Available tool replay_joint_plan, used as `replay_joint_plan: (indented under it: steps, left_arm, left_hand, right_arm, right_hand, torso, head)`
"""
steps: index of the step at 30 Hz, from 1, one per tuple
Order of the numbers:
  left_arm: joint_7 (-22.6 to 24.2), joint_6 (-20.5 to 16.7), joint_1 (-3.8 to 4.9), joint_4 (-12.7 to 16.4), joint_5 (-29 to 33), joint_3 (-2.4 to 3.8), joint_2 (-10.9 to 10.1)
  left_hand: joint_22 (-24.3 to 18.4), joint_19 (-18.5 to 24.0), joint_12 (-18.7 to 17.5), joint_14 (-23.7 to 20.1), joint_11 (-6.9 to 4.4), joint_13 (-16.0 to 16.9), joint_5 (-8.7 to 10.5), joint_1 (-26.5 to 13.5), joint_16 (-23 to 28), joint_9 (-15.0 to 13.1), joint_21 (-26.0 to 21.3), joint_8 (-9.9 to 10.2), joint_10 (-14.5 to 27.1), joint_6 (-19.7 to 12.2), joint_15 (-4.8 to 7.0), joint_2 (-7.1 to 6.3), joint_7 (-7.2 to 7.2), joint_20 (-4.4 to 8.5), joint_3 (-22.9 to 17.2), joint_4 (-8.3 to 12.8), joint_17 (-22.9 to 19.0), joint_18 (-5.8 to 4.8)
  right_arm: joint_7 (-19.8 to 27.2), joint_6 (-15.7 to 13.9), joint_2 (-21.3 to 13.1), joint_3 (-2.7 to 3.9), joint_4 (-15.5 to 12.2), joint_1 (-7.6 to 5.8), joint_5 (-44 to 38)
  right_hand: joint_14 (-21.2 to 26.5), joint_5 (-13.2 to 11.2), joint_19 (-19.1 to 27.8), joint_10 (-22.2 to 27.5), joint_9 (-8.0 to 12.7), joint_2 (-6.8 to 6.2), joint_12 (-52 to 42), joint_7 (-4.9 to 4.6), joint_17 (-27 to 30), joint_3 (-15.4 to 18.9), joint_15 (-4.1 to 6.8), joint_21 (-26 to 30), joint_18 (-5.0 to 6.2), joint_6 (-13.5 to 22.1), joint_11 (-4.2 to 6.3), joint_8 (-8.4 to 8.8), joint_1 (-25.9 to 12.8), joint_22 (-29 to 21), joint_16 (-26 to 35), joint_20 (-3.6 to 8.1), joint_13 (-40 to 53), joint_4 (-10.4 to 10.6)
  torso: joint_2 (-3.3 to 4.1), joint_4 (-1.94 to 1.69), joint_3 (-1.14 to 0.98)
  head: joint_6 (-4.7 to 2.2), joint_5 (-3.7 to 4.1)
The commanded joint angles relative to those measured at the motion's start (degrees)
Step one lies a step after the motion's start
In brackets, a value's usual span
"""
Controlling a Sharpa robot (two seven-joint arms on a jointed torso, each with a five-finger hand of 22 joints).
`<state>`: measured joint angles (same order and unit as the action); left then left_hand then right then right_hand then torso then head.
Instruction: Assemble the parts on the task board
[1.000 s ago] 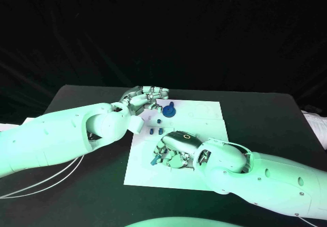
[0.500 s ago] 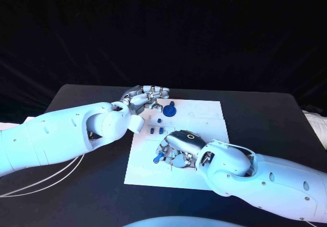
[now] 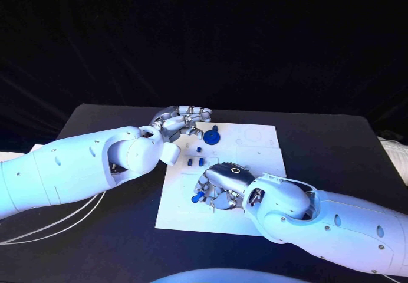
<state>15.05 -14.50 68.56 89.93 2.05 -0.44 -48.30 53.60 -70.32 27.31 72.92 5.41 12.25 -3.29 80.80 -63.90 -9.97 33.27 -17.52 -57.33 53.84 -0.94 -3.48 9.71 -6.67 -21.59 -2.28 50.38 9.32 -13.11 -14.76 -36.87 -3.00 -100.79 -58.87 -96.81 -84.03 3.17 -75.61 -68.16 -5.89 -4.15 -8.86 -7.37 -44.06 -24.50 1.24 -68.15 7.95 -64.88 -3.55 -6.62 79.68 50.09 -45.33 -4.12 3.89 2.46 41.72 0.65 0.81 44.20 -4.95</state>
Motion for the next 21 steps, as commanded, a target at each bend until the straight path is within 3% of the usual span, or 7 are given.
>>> replay_joint_plan:
  steps: [1, 10, 15, 21]
  left_arm:
    - [0.2, 1.1, 0.00, 0.3, -0.2, 0.03, 0.1]
    - [0.1, 1.1, 0.00, 0.5, -0.2, 0.03, -0.1]
    - [0.1, 1.1, 0.00, 0.5, -0.2, 0.03, 0.0]
    - [0.1, 1.1, 0.00, 0.5, -0.2, 0.03, -0.1]
  left_hand:
    - [0.0, 0.5, 0.3, -0.5, 0.07, 0.1, -0.19, -0.5, 0.3, 0.0, -0.2, -0.2, 0.5, -0.4, -0.02, 0.31, 0.11, -0.01, 0.2, 0.0, 0.0, 0.83]
    - [-0.1, 0.5, 0.3, -0.6, 0.08, 0.1, -0.19, -0.5, 0.3, -0.1, -0.2, -0.2, 0.5, -0.4, -0.03, 0.31, 0.12, -0.02, 0.2, 0.0, -0.1, 0.84]
    - [-0.1, 0.5, 0.3, -0.6, 0.09, 0.1, -0.19, -0.5, 0.3, -0.1, -0.3, -0.2, 0.6, -0.5, -0.03, 0.31, 0.13, -0.03, 0.2, 0.0, -0.1, 0.84]
    - [-0.1, 0.5, 0.3, -0.6, 0.09, 0.1, -0.19, -0.5, 0.3, -0.1, -0.3, -0.2, 0.6, -0.5, -0.03, 0.31, 0.13, -0.03, 0.2, 0.0, -0.1, 0.84]
  right_arm:
    - [-2.1, 5.7, 0.5, -0.12, 0.2, 0.06, -2.3]
    - [-3.5, 6.4, 1.4, -0.14, 0.0, 0.05, -7.2]
    - [-3.4, 5.8, 2.1, -0.16, -0.3, 0.06, -8.4]
    - [-4.8, 5.6, 2.8, -0.19, 0.1, 0.06, -8.7]
  right_hand:
    - [-0.2, -0.1, 0.2, -0.3, -0.1, 0.14, 0.2, 0.14, 0.0, 0.1, 0.02, -0.3, -0.75, -0.2, -0.09, -0.17, -0.4, -0.1, -0.4, -0.38, 0.0, 0.1]
    - [-0.2, 0.0, 0.3, -0.6, -0.1, 0.37, 0.2, 0.35, 0.1, 0.1, 0.11, -0.3, -0.70, -0.4, 0.10, -0.30, -0.3, -0.2, -0.4, -0.34, 0.1, 0.0]
    - [-0.1, 0.1, 0.4, -0.6, -0.1, 0.37, 0.3, 0.37, 0.1, 0.0, 0.12, -0.3, -0.68, -0.4, 0.11, -0.31, -0.2, -0.2, -0.4, -0.33, 0.1, -0.1]
    - [0.3, 0.3, 1.1, 0.8, 0.2, -0.55, 1.3, -0.28, 1.0, 0.5, -0.40, 0.4, -0.53, 1.0, -0.49, 0.51, -1.3, -1.4, 0.4, -0.36, -0.2, 0.4]
  torso:
    - [-0.02, -0.02, 0.04]
    - [0.00, 0.13, 0.00]
    - [-0.03, -0.06, 0.02]
    - [-0.03, -0.03, 0.04]
  head:
    - [0.07, -0.09]
    - [0.14, -0.09]
    - [0.17, -0.03]
    - [0.21, -0.12]
